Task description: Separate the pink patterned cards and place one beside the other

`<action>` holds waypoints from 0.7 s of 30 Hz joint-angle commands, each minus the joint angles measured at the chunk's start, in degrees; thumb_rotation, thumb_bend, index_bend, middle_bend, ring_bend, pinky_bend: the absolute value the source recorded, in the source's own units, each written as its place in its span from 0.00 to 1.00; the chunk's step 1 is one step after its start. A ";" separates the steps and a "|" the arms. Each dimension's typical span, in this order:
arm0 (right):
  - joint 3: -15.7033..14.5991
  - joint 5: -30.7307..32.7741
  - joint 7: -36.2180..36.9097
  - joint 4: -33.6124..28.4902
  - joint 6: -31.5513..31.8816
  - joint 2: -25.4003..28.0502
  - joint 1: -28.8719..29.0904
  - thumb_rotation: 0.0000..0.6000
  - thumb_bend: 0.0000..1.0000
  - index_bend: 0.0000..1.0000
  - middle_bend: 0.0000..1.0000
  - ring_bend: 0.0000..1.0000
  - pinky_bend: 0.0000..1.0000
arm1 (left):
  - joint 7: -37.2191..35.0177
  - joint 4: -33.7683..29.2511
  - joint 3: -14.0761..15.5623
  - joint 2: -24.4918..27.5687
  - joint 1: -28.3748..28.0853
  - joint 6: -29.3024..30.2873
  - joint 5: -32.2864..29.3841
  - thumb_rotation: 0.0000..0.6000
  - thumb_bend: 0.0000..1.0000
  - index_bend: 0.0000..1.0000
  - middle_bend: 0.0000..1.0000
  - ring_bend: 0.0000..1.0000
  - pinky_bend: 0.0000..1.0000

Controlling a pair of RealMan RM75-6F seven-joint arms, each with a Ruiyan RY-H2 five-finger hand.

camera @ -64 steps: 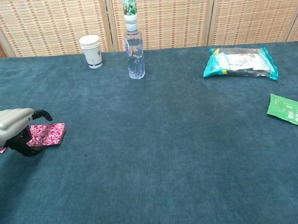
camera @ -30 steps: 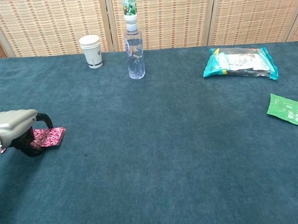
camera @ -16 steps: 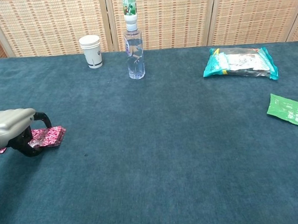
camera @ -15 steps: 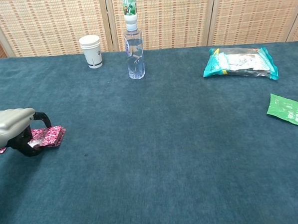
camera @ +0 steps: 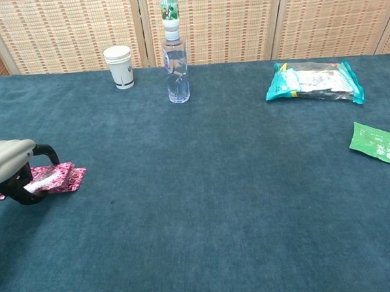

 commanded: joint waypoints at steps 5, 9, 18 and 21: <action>0.02 0.10 -0.06 -0.04 -0.12 0.00 0.04 1.00 0.70 1.00 0.93 0.88 0.98 | -1.86 -1.53 2.74 2.40 3.16 3.03 3.51 1.00 0.35 0.40 1.00 1.00 1.00; 0.03 0.06 -0.18 -0.01 0.01 -0.09 -0.01 1.00 0.70 1.00 0.93 0.88 0.98 | -3.39 -2.93 4.28 4.73 5.47 5.02 5.53 1.00 0.35 0.40 1.00 1.00 1.00; 0.05 0.29 -0.88 -0.06 -0.25 -0.40 0.04 1.00 0.70 1.00 0.92 0.88 0.98 | -8.30 -3.93 7.90 9.42 10.63 7.25 9.84 1.00 0.35 0.40 1.00 1.00 1.00; 0.04 0.37 -1.15 -0.07 -0.46 -0.52 0.11 1.00 0.70 1.00 0.93 0.88 0.98 | -9.49 -3.49 8.72 10.26 12.12 7.54 10.65 1.00 0.35 0.40 1.00 1.00 1.00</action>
